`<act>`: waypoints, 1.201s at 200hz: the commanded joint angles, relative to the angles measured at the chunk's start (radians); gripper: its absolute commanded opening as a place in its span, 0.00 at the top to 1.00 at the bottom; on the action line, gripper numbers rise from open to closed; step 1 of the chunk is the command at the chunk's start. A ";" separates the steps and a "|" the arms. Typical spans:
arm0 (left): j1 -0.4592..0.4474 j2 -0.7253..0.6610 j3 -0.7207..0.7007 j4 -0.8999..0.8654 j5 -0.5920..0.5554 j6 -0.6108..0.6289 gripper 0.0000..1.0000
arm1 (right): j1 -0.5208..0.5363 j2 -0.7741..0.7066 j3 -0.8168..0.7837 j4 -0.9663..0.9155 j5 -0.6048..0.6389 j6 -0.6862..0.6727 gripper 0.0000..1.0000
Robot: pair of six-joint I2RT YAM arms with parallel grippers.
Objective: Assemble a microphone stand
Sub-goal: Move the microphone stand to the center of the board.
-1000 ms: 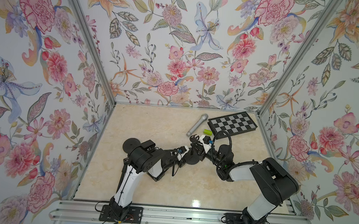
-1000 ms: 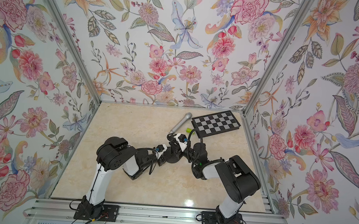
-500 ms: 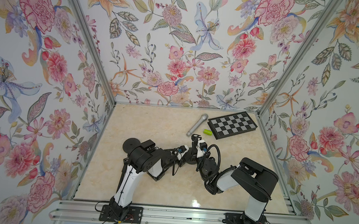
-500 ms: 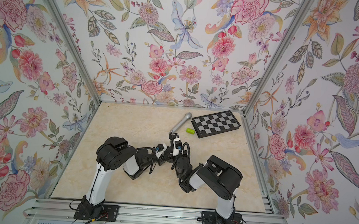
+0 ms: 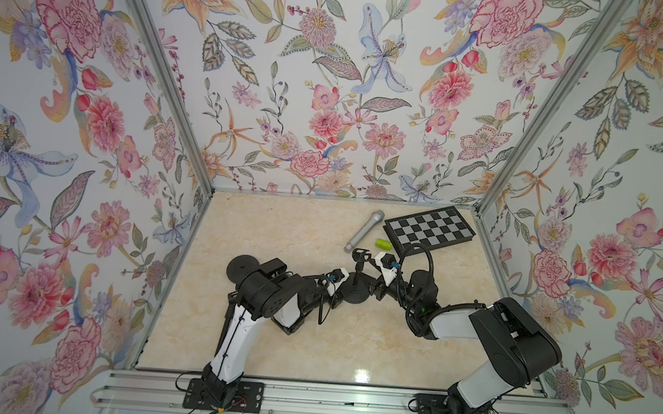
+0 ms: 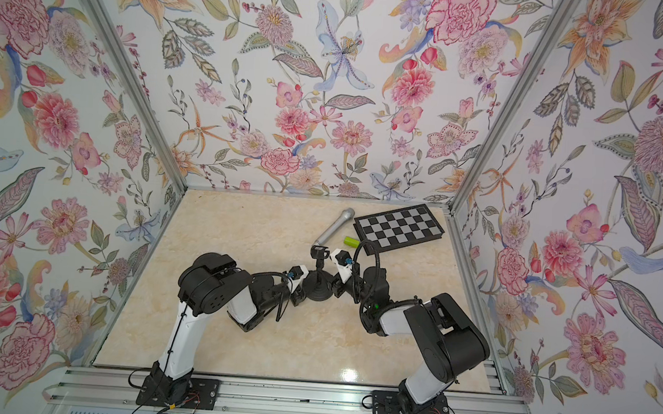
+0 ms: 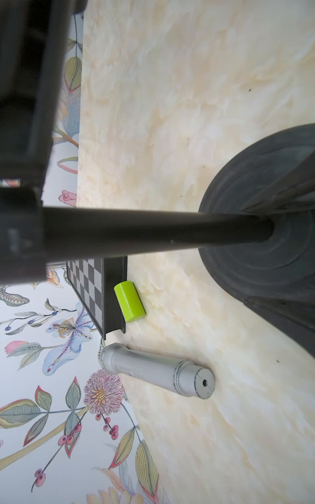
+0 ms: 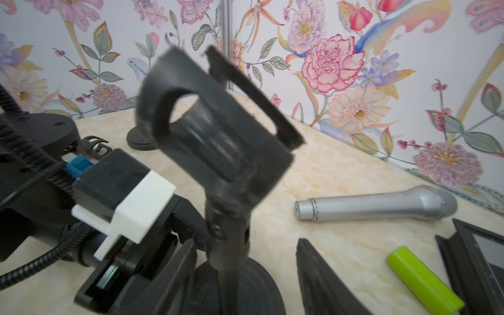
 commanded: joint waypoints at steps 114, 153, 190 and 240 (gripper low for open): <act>0.012 0.042 -0.008 -0.131 -0.024 0.000 0.50 | 0.087 0.109 -0.033 0.152 0.436 0.230 1.00; 0.012 0.044 -0.002 -0.140 -0.018 0.002 0.51 | 0.448 0.196 0.024 0.096 1.349 0.226 1.00; 0.013 0.046 -0.004 -0.136 -0.020 0.005 0.51 | 0.526 0.284 0.104 0.047 1.439 0.255 1.00; 0.012 0.026 -0.028 -0.093 -0.018 0.002 0.50 | 0.504 0.217 0.067 0.055 1.371 0.258 1.00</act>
